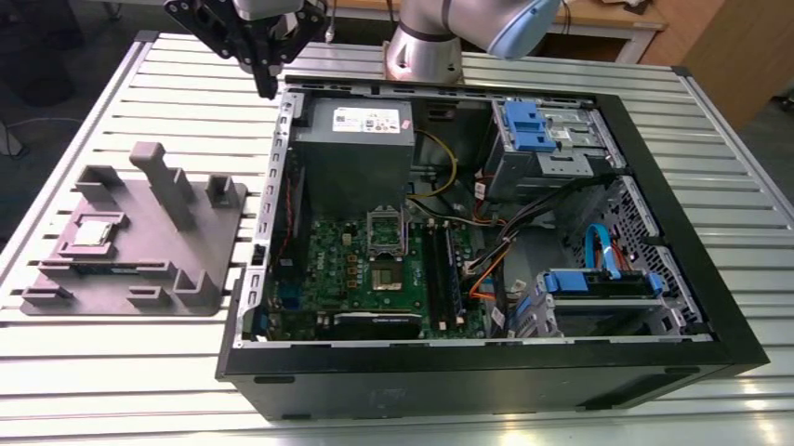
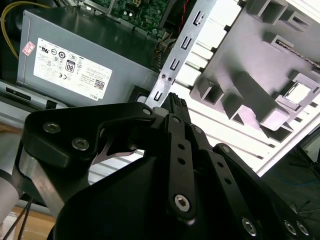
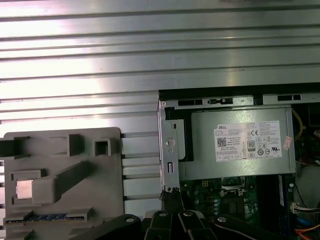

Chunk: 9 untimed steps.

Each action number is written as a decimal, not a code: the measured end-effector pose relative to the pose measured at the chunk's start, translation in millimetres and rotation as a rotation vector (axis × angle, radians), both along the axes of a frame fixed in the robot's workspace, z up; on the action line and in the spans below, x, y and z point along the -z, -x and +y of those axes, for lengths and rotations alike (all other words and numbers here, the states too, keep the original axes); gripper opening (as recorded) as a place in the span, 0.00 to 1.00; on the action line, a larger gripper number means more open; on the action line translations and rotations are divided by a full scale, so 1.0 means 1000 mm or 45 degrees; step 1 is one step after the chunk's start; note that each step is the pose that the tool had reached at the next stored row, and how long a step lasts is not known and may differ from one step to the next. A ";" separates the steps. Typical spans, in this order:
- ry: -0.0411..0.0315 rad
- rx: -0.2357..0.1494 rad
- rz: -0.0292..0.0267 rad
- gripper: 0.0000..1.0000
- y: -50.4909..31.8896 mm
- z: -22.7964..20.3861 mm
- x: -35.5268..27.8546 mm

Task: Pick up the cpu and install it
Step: 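Reach for the cpu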

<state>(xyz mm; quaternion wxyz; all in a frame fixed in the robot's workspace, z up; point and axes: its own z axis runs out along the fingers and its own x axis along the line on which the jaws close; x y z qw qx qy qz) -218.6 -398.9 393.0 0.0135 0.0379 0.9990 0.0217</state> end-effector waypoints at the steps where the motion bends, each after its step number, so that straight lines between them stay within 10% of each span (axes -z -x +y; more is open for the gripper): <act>1: 0.0000 0.000 0.0001 0.10 0.0006 0.0000 0.0000; 9: 0.0000 0.000 0.0000 0.10 0.0101 0.0000 0.0001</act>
